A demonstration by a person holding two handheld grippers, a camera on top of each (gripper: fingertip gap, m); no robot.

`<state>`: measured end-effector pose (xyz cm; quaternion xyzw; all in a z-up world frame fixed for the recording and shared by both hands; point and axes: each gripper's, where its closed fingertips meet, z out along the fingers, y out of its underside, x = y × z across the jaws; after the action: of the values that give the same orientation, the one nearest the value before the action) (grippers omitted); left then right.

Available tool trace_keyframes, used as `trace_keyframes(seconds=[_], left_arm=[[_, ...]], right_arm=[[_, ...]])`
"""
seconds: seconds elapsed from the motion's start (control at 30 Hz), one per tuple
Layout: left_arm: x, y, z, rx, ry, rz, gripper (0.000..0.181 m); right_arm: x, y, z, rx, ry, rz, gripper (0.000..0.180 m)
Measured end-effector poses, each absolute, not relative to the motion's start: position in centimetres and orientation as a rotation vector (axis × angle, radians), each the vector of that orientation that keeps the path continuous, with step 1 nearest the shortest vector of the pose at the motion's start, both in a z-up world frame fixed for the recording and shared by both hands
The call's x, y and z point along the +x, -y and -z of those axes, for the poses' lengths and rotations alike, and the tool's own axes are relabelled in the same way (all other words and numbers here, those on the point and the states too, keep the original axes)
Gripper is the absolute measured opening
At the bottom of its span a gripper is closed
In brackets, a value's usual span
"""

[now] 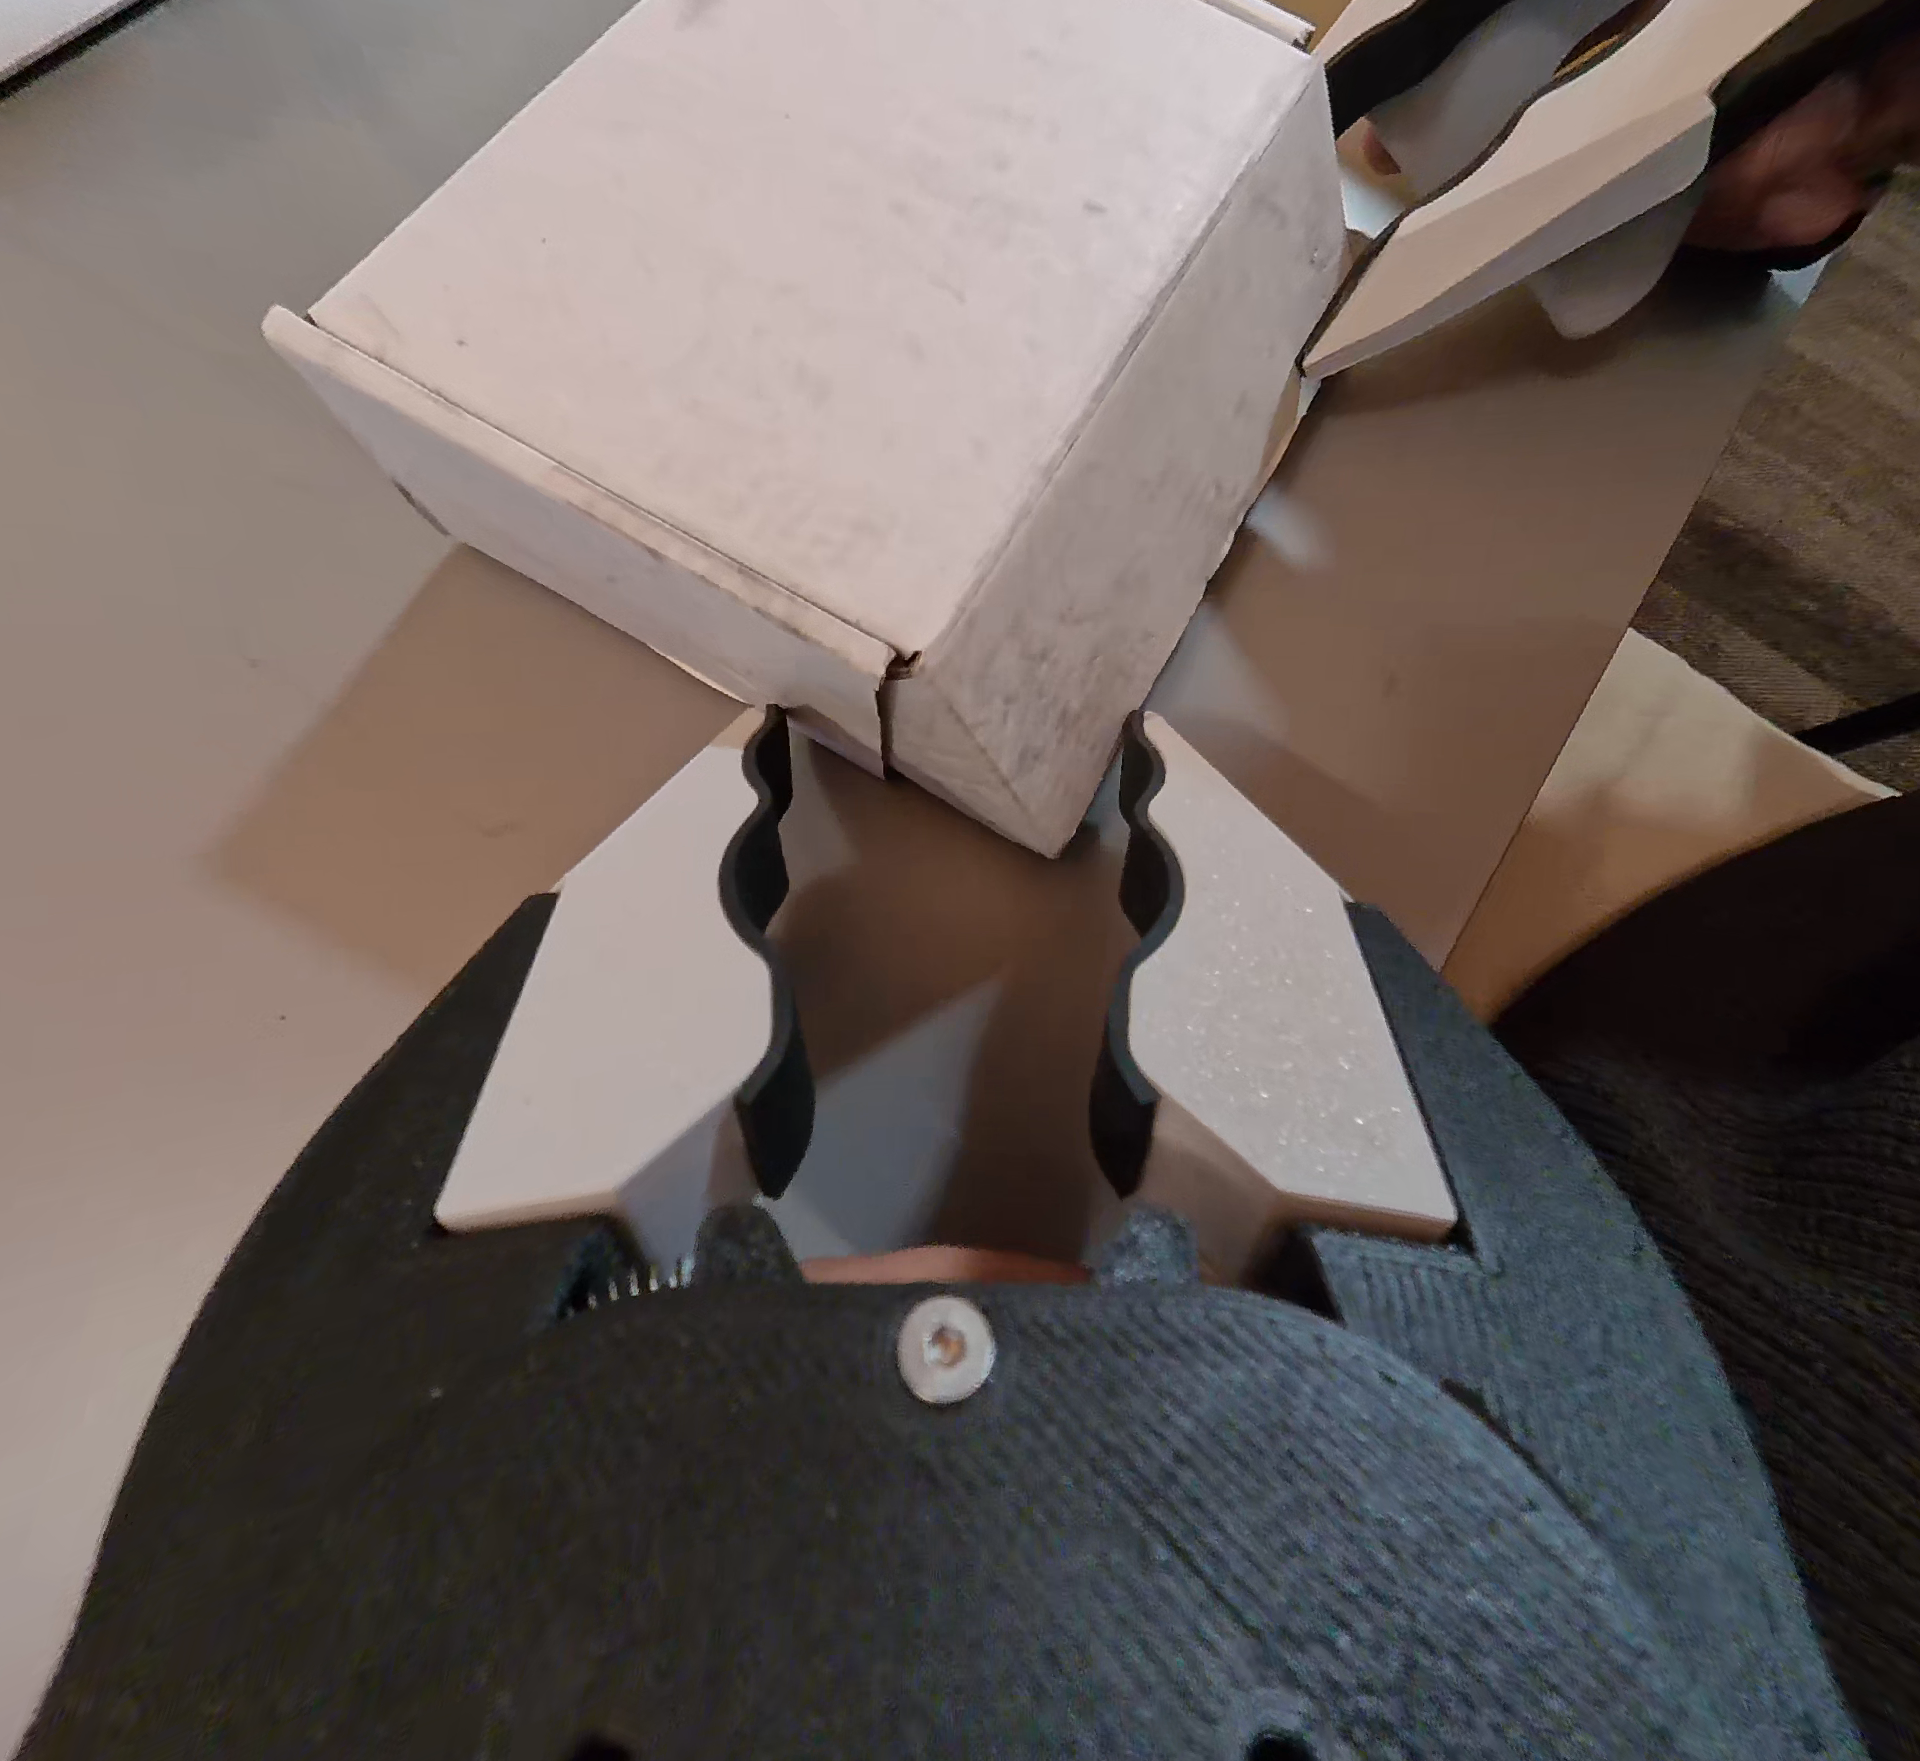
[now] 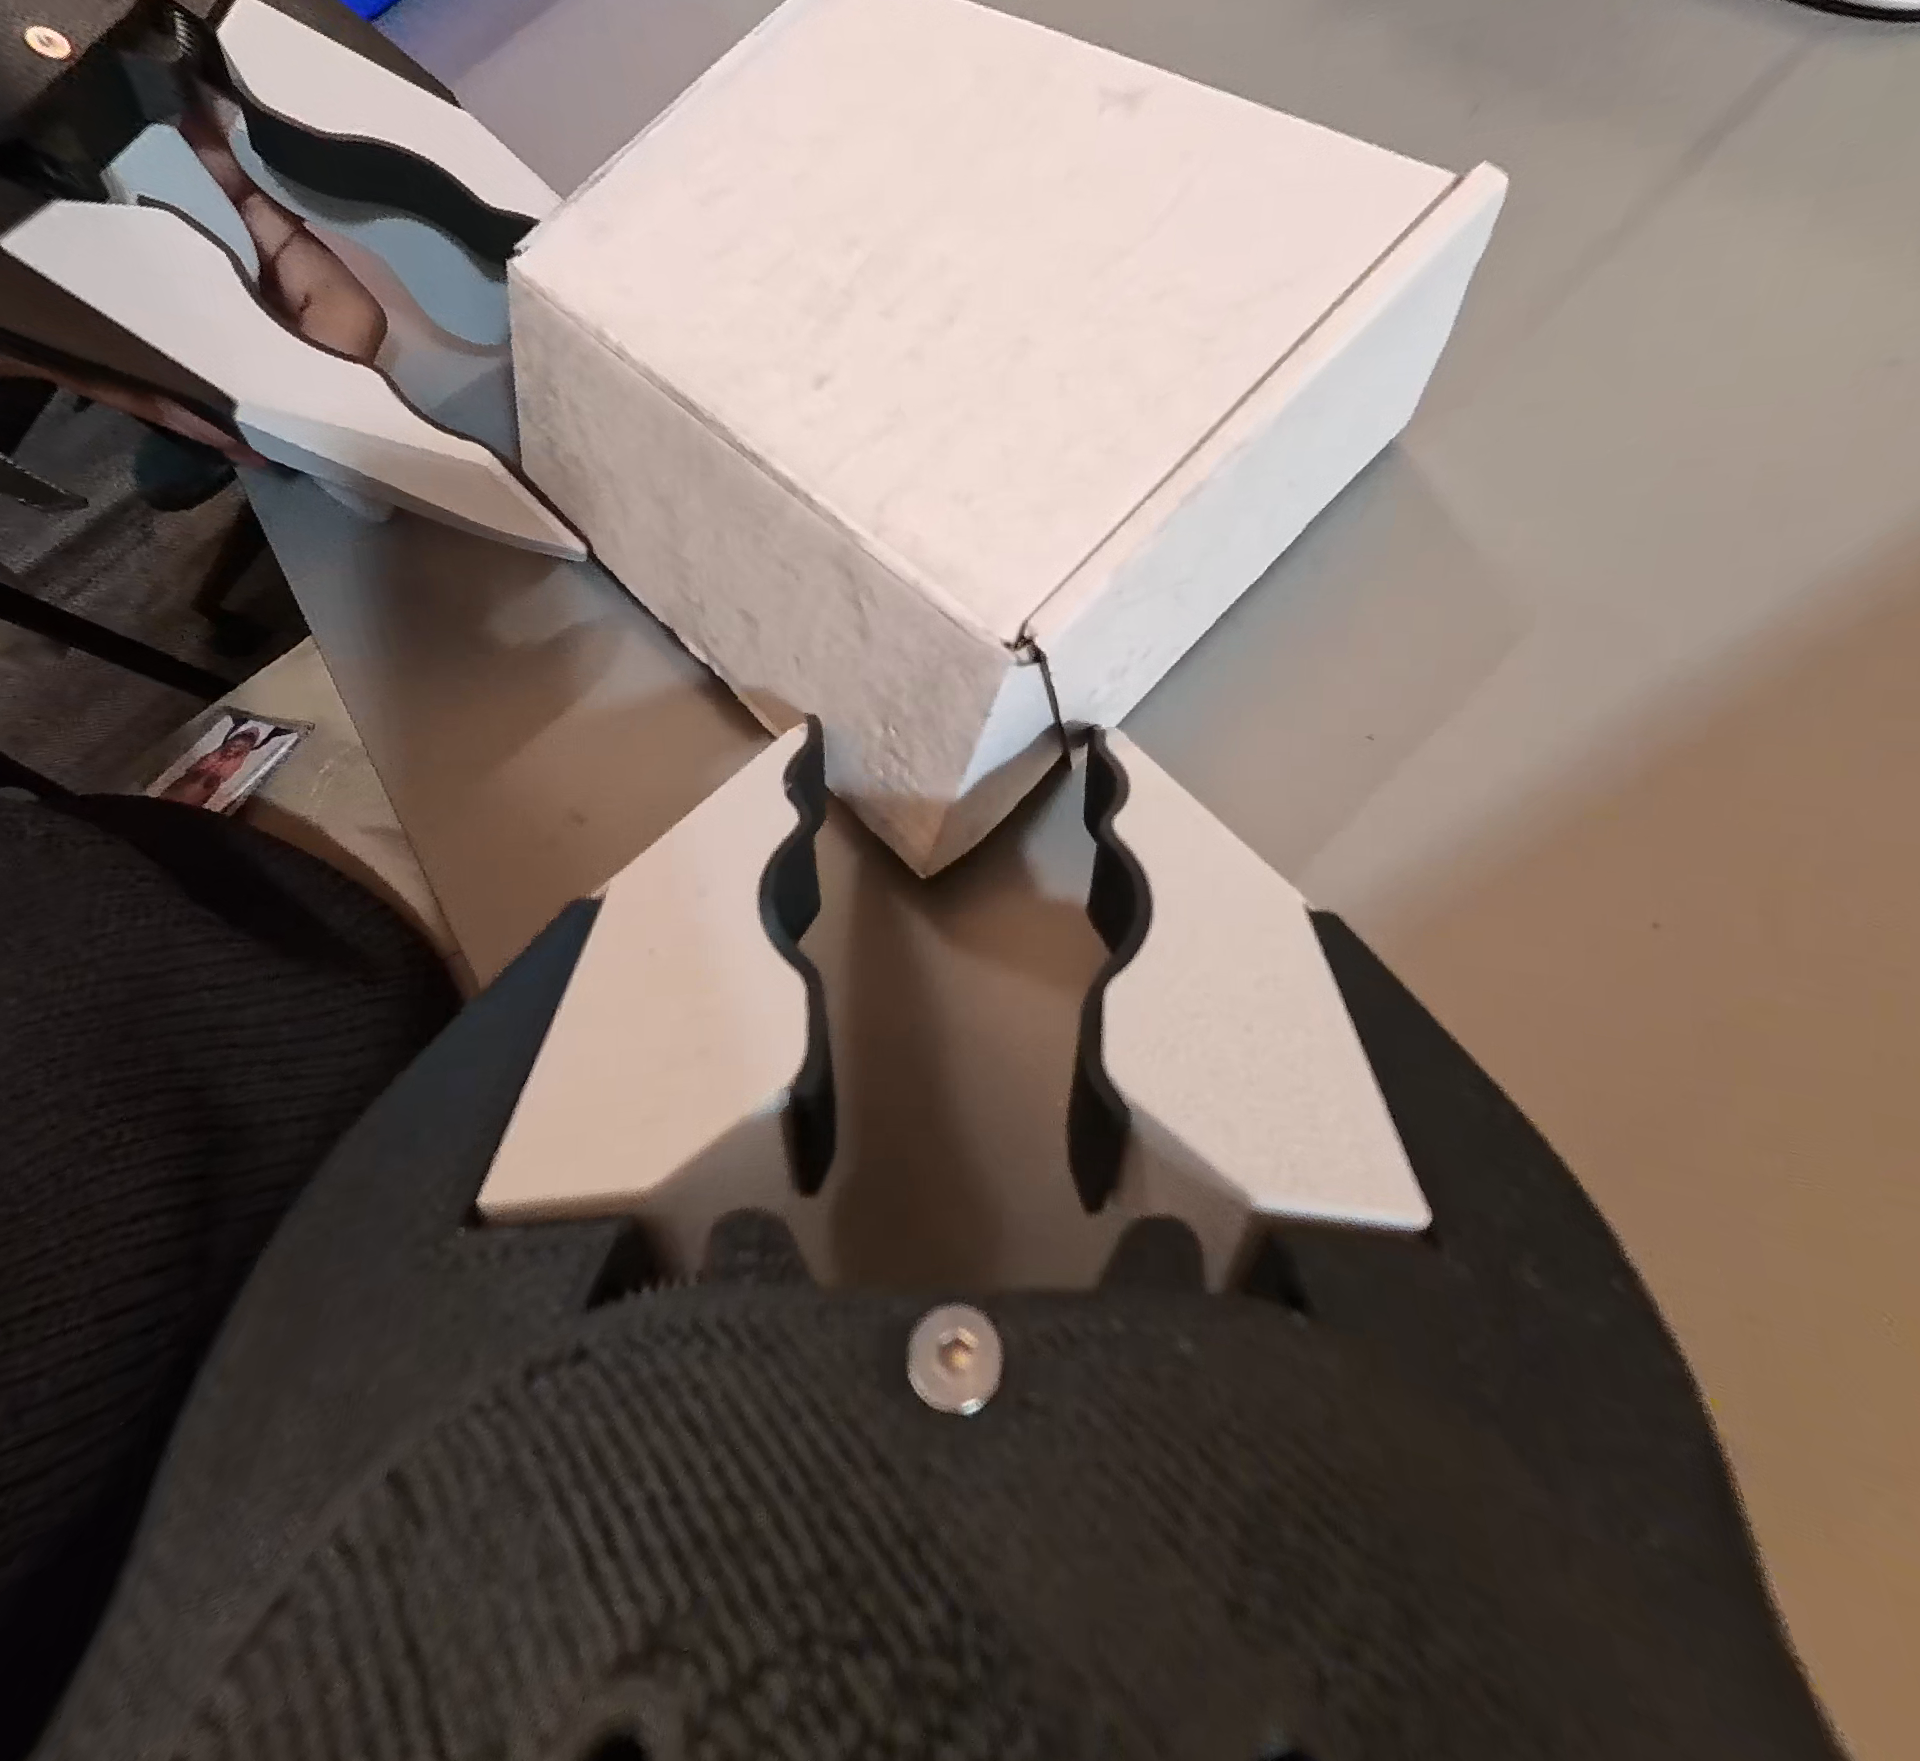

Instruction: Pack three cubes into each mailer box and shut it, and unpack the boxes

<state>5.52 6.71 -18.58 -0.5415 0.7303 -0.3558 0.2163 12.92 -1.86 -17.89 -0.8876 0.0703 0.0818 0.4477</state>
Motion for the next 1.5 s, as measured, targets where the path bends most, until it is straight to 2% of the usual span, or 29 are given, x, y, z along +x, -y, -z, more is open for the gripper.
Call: trace_keyframes(seconds=[1.13,1.3,1.4,1.5], left_arm=[[5.7,-6.8,18.1,-1.284,-2.044,0.869,0.043],[5.7,-6.9,18.1,-1.306,-2.042,0.882,0.044],[5.6,-6.9,18.0,-1.327,-2.046,0.921,0.038],[5.8,-7.3,17.8,-1.361,-2.017,0.942,0.044]], right_arm=[[13.7,2.3,18.0,-2.249,-0.146,-0.079,0.037],[13.7,2.1,18.0,-2.209,-0.175,-0.116,0.041],[13.6,2.0,17.9,-2.2,-0.166,-0.112,0.057],[13.8,2.0,18.1,-2.219,-0.151,-0.062,0.067]])
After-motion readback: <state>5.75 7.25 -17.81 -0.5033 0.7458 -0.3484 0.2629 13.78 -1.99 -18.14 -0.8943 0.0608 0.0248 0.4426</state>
